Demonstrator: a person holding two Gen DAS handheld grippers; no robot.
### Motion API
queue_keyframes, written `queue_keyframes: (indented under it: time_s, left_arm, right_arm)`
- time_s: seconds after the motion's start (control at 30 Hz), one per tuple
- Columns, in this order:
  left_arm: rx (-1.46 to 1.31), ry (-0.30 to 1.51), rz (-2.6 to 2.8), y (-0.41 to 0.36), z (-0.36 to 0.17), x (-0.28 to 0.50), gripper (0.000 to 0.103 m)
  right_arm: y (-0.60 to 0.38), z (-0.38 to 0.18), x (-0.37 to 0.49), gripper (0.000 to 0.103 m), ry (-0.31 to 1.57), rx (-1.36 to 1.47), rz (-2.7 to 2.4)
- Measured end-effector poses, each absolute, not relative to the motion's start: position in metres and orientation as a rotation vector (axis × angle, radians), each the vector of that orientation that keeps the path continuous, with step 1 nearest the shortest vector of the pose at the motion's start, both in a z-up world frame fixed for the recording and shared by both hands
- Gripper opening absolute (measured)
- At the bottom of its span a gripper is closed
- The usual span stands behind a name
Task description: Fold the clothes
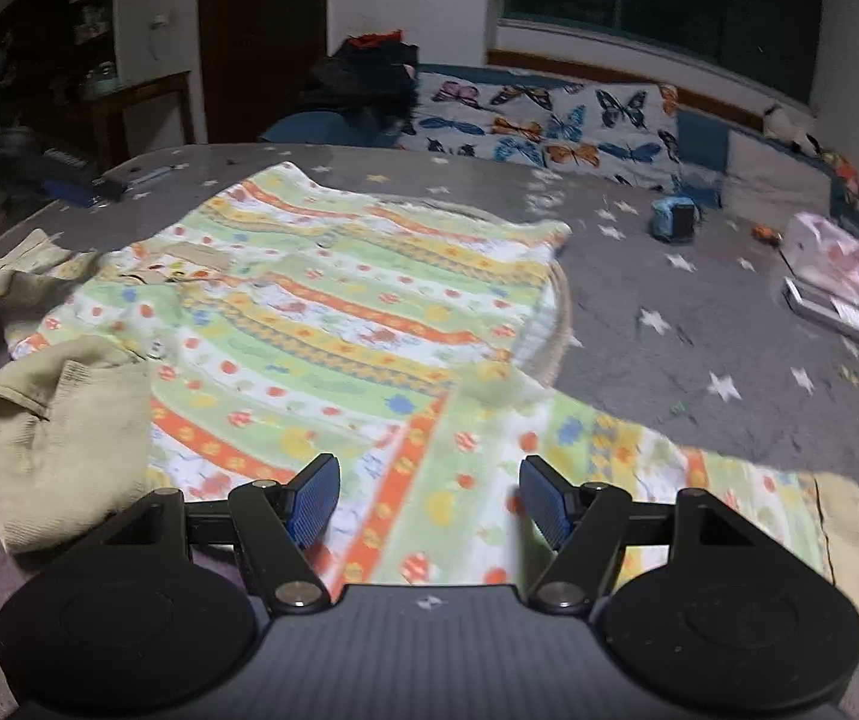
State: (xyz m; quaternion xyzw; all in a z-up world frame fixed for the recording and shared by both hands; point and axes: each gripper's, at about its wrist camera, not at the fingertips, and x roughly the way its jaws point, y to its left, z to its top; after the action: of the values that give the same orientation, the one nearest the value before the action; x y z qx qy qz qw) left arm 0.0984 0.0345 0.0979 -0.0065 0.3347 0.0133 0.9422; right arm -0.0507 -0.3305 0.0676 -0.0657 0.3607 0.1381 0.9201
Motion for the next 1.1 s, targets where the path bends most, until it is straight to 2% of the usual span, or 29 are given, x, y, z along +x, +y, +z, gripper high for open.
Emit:
queue_keyframes:
  time_s: [0.07,0.33,0.37,0.43,0.47,0.53,0.63,0.73,0.83,0.87,0.9,0.93,1.1]
  left_arm:
    - [0.039,0.688,0.015,0.017,0.092,0.116,0.053]
    - [0.182,0.721,0.001,-0.029,0.064,0.175,0.054]
    - [0.179,0.726,-0.003,-0.029,0.061,0.178,0.051]
    - [0.169,0.732,-0.014,-0.03,0.056,0.182,0.031]
    - [0.16,0.728,-0.024,-0.032,0.057,0.181,0.011]
    - [0.147,0.712,-0.044,-0.035,0.059,0.177,0.006]
    - [0.184,0.658,-0.116,-0.048,0.066,0.161,0.005]
    - [0.234,0.634,-0.238,-0.063,0.07,0.142,0.006]
    - [0.282,0.642,-0.35,-0.071,0.067,0.125,0.018]
    - [0.295,0.631,-0.373,-0.072,0.067,0.119,0.029]
    - [0.3,0.62,-0.383,-0.072,0.068,0.115,0.044]
    - [0.295,0.609,-0.374,-0.069,0.07,0.114,0.047]
    - [0.298,0.582,-0.331,-0.063,0.076,0.117,0.048]
  right_arm:
    - [-0.337,0.065,-0.052,0.068,0.75,-0.121,0.276]
    - [-0.351,0.061,-0.058,0.073,0.756,-0.1,0.262]
    - [-0.351,0.061,-0.058,0.073,0.755,-0.101,0.264]
    - [-0.352,0.061,-0.057,0.073,0.754,-0.103,0.267]
    - [-0.352,0.061,-0.057,0.074,0.753,-0.104,0.268]
    - [-0.352,0.061,-0.057,0.074,0.752,-0.103,0.27]
    - [-0.352,0.06,-0.057,0.074,0.75,-0.101,0.272]
    - [-0.352,0.059,-0.057,0.074,0.745,-0.098,0.272]
    - [-0.352,0.059,-0.057,0.075,0.743,-0.095,0.271]
    - [-0.352,0.059,-0.057,0.075,0.742,-0.094,0.271]
    - [-0.352,0.059,-0.057,0.075,0.741,-0.094,0.271]
    - [-0.352,0.059,-0.058,0.075,0.741,-0.093,0.27]
    - [-0.351,0.059,-0.058,0.077,0.739,-0.093,0.271]
